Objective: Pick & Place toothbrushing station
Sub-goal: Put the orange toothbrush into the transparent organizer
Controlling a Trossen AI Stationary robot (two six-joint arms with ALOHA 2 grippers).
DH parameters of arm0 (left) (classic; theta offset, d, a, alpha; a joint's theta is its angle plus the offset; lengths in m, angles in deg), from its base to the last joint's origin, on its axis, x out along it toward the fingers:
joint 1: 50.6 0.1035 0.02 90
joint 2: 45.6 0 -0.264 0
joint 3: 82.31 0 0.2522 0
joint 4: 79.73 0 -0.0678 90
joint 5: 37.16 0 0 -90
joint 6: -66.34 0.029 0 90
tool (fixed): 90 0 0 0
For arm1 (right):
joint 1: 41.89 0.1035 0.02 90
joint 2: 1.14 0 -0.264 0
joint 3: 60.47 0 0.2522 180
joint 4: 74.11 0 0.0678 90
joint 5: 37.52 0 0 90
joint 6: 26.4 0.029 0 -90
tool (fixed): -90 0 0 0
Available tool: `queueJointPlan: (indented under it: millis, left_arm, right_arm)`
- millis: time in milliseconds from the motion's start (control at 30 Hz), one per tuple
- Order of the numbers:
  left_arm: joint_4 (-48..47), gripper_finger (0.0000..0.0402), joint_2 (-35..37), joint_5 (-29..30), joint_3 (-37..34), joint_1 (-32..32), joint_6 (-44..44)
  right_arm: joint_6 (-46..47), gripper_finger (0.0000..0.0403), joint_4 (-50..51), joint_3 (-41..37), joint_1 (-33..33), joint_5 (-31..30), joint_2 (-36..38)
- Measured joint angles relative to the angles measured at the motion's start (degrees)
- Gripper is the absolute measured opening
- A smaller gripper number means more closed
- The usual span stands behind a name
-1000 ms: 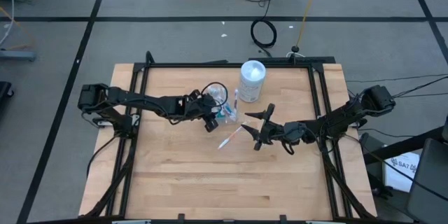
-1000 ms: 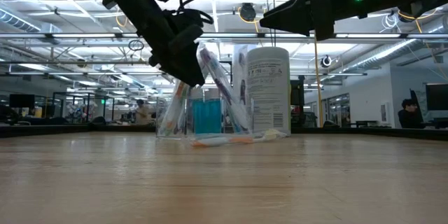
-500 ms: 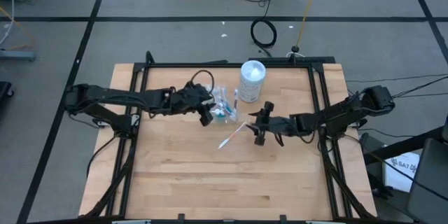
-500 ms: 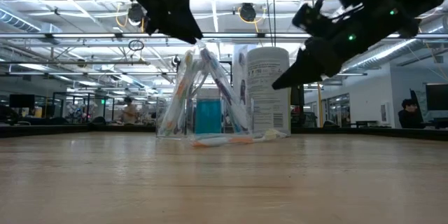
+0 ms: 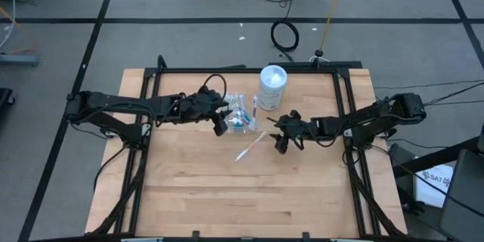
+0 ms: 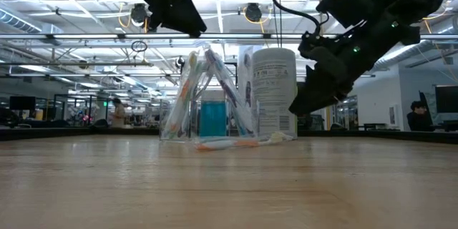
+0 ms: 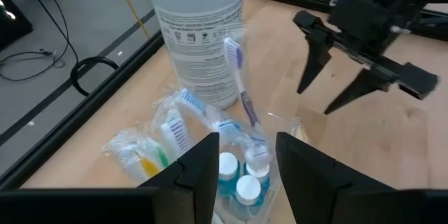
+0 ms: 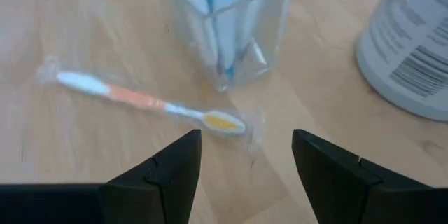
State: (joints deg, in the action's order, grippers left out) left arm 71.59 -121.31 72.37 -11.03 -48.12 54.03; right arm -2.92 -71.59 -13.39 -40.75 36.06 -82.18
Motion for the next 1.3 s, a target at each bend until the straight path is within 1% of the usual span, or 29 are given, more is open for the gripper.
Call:
queueJointPlan:
  millis: [133,300,600,833,967,1100,1300]
  left_arm:
    - [0.0,0.0145,0.0,0.0,0.0,-0.1,0.1]
    - [0.1,0.0145,0.0,0.0,0.0,0.0,-0.7]
    - [0.1,0.0145,0.0,0.0,0.0,0.0,-1.7]
    - [0.1,0.0145,0.0,0.0,0.0,0.0,-1.7]
    - [0.1,0.0145,0.0,0.0,0.0,0.0,-1.7]
    - [0.1,0.0145,0.0,0.0,0.0,0.0,-1.7]
    - [0.1,0.0145,0.0,0.0,0.0,0.0,-1.6]
  right_arm:
    - [3.6,0.0219,-0.8,0.0,-1.1,0.0,-0.2]
    - [7.1,0.0219,-1.2,0.0,-1.6,0.2,-2.9]
    - [7.4,0.0219,-5.6,0.0,-1.7,0.2,-7.0]
    - [8.8,0.0218,-5.6,0.0,-2.5,0.2,-7.0]
    - [9.3,0.0207,-5.7,0.0,-2.3,0.2,-7.3]
    - [9.7,0.0193,-6.2,-0.1,-2.2,0.2,-8.9]
    - [10.3,0.019,-11.9,0.0,-2.2,0.0,-14.5]
